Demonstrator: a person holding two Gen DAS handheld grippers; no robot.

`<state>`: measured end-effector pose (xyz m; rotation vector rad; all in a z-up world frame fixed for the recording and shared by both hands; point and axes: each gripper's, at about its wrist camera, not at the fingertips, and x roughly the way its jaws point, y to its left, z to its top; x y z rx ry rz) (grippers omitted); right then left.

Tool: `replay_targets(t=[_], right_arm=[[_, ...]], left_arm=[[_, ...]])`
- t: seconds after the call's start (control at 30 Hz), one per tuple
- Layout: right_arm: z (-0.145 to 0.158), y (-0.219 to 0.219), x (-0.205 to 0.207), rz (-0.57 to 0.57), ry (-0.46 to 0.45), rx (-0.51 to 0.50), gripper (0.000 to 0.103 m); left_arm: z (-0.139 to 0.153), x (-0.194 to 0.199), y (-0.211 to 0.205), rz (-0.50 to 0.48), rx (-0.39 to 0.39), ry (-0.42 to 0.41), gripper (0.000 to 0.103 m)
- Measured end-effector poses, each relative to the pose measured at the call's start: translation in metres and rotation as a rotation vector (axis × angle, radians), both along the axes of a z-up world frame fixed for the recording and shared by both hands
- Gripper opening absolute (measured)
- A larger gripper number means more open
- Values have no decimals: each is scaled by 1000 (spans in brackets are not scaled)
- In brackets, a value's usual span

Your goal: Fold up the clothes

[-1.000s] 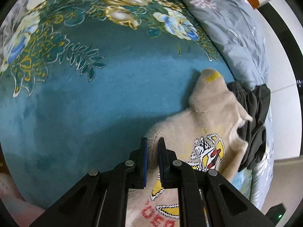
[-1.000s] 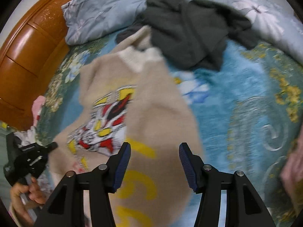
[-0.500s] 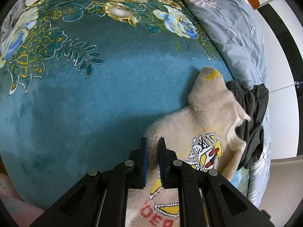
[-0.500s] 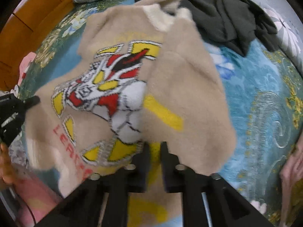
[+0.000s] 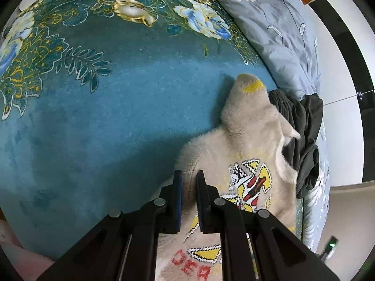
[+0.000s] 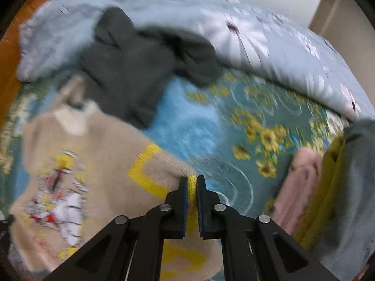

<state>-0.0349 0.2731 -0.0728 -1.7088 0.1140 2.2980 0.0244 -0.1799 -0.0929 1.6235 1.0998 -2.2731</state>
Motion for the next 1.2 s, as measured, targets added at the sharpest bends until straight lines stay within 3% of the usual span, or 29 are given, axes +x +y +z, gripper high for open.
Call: replay_targets(t=[0.17,0.23,0.27,0.3,0.33,0.4,0.47,0.53,0.67,0.83,0.93,1.1,1.2], right_arm=[[-4,-5,-2,22,6,10,11],[7,4,-2,9,44,-43,12],[18,7,-3,9,73,-42,12],[29,9,-5,10,103,-36,16],[40,9,-6,15,135,-20,20],[62,4,-5,23,211,13,52],[81,-3,-8,26,294,28,58],[87,-20,-21,72,313,-46,58],[63,-91,-63,222,209,-260,59],[27,-203,-100,361,95,-379,59],[13,-261,-117,443,101,-363,59],[-20,-326,-145,493,45,-294,59],[-37,-352,-155,501,14,-226,62]], left_arm=[[-4,-3,-5,16,20,-13,11],[-2,-2,-9,32,30,-8,20],[1,-1,-12,49,38,7,32],[4,-1,-15,67,46,21,45],[9,0,-21,93,57,53,50],[17,-3,-25,100,49,93,57],[25,-9,-27,86,19,119,61],[31,-22,-23,21,-49,118,62],[37,-31,-24,-68,-189,117,63],[21,-28,-56,65,-153,86,63],[16,-30,-68,129,-136,105,63],[6,-40,-86,195,-213,109,63],[-9,-38,-102,253,-163,61,63]])
